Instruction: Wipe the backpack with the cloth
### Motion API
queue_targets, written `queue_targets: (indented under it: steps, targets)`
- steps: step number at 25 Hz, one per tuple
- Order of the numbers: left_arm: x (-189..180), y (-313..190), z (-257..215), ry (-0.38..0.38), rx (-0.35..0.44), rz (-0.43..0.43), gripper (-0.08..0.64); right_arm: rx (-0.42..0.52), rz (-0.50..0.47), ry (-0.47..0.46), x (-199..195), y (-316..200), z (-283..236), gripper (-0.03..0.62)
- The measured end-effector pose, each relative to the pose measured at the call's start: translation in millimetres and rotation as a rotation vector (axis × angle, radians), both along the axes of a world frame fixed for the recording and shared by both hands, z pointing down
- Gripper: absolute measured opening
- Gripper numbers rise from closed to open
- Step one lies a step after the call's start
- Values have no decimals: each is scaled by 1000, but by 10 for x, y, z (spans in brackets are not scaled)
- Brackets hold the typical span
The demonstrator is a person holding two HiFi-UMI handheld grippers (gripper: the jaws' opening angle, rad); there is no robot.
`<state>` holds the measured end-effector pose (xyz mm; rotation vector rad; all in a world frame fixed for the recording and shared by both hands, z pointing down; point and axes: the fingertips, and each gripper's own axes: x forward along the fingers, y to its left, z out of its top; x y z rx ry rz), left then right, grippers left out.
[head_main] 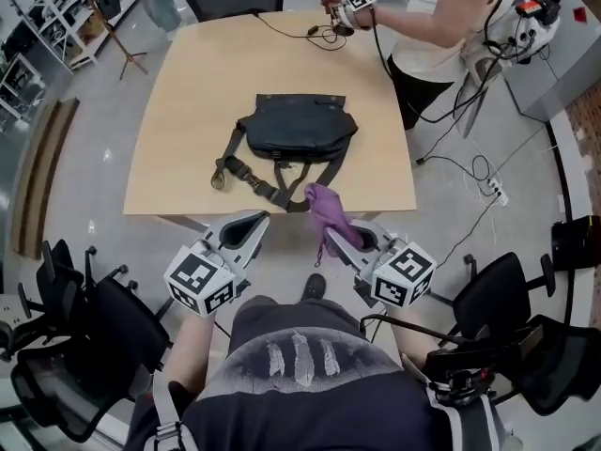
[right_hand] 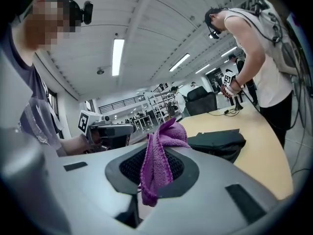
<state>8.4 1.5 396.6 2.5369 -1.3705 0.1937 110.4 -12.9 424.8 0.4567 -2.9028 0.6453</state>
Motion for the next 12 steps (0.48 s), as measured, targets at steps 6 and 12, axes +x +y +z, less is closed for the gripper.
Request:
queue_targets:
  steps: [6, 12]
  targets:
    - [134, -482, 113, -12, -39, 57, 11, 9, 100, -8, 219, -591, -40, 32]
    - [-6, -1056, 50, 44, 19, 92, 11, -11, 181, 117, 269, -1381, 227, 32]
